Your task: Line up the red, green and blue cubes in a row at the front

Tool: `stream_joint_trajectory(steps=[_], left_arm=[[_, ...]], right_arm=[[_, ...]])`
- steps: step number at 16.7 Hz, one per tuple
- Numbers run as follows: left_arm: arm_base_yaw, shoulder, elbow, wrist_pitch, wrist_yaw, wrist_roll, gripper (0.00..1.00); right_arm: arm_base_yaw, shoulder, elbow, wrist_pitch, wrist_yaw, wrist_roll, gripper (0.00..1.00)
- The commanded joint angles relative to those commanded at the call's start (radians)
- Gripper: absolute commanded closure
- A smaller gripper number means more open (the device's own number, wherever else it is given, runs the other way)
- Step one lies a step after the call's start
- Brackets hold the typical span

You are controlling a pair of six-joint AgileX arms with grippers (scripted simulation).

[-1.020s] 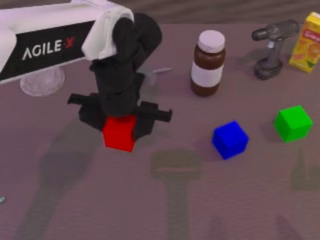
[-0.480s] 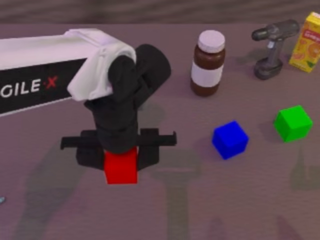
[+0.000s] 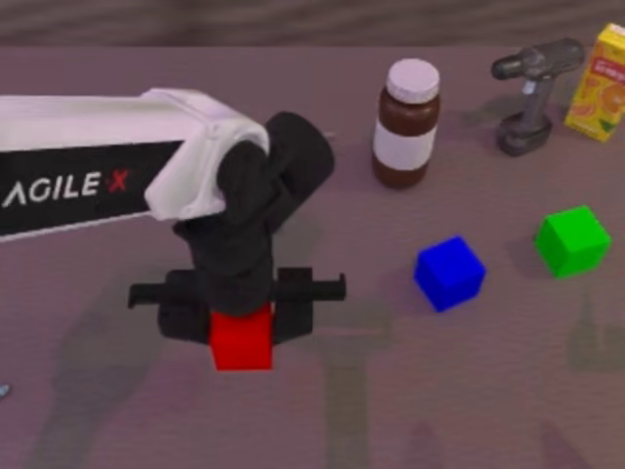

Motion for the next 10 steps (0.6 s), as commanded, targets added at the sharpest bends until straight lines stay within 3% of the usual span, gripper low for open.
stream_joint_trajectory(steps=[4, 9, 10], left_arm=[[-0.001, 0.055, -0.082, 0.140, 0.001, 0.000, 1.00], [-0.002, 0.064, -0.094, 0.156, 0.001, 0.000, 1.00], [-0.002, 0.064, -0.094, 0.156, 0.001, 0.000, 0.92]], right_arm=[[0.000, 0.000, 0.000, 0.000, 0.000, 0.000, 0.00], [0.000, 0.000, 0.000, 0.000, 0.000, 0.000, 0.00], [0.000, 0.000, 0.000, 0.000, 0.000, 0.000, 0.00]])
